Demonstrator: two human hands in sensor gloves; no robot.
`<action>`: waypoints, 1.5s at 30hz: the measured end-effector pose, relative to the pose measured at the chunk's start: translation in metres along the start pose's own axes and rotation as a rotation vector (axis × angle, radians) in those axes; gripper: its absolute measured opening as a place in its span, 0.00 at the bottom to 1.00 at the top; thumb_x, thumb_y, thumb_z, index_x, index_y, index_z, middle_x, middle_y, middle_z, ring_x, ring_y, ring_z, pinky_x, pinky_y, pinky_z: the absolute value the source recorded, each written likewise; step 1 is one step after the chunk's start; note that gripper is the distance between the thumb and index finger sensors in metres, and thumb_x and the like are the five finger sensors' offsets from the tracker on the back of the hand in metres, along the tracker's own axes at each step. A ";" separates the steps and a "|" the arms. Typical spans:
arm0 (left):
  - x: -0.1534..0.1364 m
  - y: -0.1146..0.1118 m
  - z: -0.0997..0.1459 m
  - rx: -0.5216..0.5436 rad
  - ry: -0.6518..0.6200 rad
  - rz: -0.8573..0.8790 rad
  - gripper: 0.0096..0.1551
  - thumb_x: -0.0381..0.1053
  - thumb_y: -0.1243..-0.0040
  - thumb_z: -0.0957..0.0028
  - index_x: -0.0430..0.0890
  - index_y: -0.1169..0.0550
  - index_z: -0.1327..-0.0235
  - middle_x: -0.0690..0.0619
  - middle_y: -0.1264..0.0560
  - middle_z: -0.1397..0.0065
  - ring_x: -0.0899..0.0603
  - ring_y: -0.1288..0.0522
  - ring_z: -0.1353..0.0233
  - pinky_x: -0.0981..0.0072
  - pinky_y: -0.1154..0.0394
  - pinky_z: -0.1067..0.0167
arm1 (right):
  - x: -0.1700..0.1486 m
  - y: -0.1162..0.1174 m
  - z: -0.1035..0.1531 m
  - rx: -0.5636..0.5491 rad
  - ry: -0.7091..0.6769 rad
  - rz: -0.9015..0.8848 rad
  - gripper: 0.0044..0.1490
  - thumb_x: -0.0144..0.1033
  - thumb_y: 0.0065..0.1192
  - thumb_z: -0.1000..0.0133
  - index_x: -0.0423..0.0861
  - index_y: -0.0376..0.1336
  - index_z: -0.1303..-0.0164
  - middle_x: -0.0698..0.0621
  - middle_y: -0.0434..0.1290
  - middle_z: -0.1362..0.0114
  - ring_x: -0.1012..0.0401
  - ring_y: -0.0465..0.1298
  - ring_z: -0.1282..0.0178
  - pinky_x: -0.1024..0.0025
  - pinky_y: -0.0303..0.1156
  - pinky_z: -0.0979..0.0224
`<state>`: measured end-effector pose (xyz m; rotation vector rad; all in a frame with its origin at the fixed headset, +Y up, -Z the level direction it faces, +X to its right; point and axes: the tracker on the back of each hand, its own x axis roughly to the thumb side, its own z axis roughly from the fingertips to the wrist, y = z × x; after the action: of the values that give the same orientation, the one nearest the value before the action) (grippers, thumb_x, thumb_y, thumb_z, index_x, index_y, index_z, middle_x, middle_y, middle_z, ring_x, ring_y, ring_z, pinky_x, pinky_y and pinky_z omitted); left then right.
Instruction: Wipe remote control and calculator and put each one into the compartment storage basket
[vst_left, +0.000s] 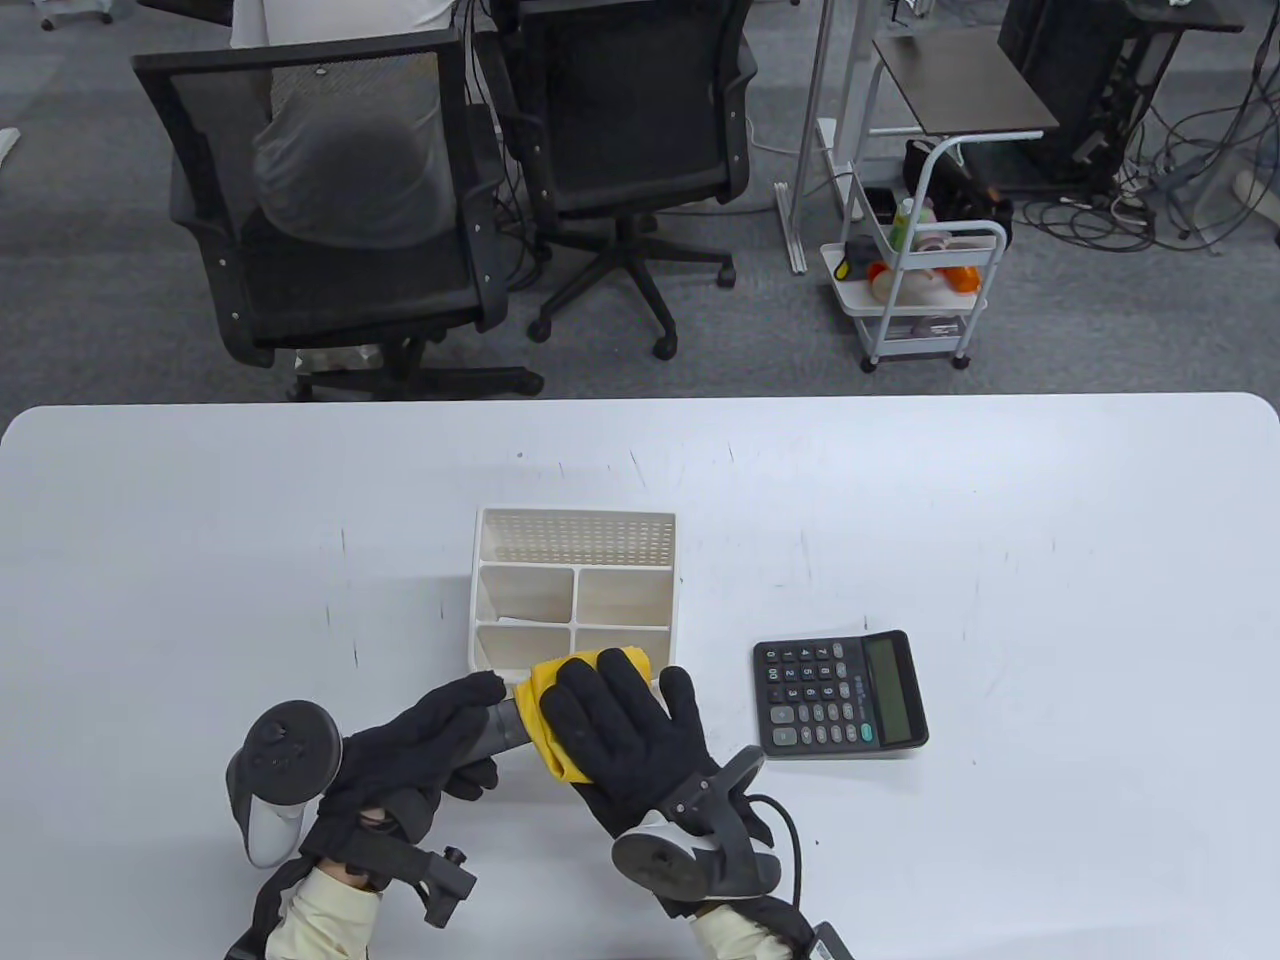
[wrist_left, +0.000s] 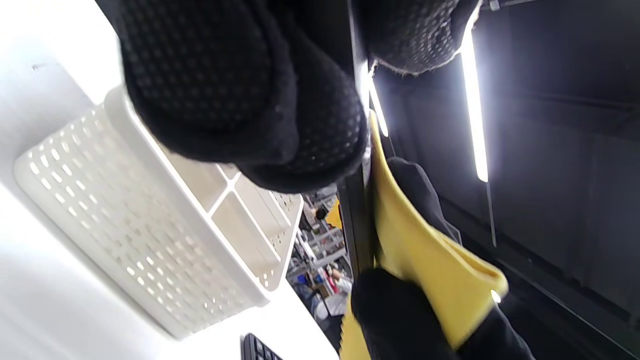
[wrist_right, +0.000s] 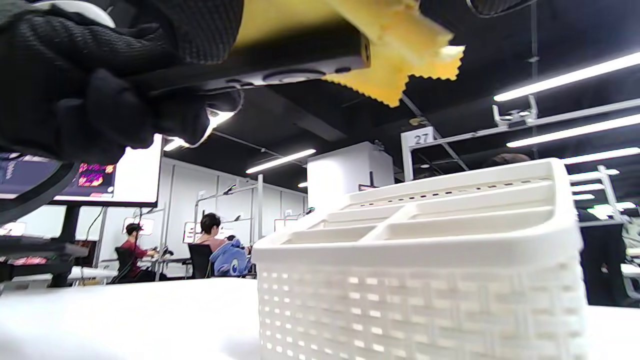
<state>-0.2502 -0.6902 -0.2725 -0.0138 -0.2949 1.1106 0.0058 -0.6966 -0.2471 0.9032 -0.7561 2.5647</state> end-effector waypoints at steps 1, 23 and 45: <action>0.001 -0.002 0.000 -0.014 -0.008 -0.005 0.26 0.52 0.41 0.44 0.46 0.20 0.34 0.42 0.16 0.44 0.52 0.09 0.60 0.65 0.10 0.65 | 0.001 0.000 0.000 -0.005 -0.004 -0.005 0.37 0.41 0.55 0.37 0.47 0.53 0.17 0.44 0.57 0.11 0.41 0.53 0.15 0.27 0.51 0.28; 0.004 0.009 0.003 0.050 -0.031 0.022 0.25 0.52 0.42 0.43 0.46 0.20 0.35 0.42 0.16 0.43 0.52 0.09 0.59 0.64 0.10 0.64 | 0.006 -0.002 0.000 -0.047 -0.019 0.018 0.37 0.41 0.56 0.37 0.46 0.54 0.17 0.43 0.56 0.11 0.41 0.54 0.15 0.28 0.52 0.28; 0.003 0.001 -0.001 -0.088 -0.042 0.109 0.25 0.53 0.41 0.43 0.46 0.19 0.36 0.41 0.15 0.45 0.53 0.09 0.60 0.65 0.10 0.65 | 0.007 0.000 0.000 -0.039 -0.042 0.076 0.43 0.41 0.59 0.39 0.42 0.48 0.15 0.39 0.56 0.12 0.39 0.55 0.16 0.27 0.51 0.28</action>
<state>-0.2493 -0.6873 -0.2734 -0.0851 -0.3845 1.2063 0.0001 -0.6955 -0.2426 0.9366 -0.8652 2.5936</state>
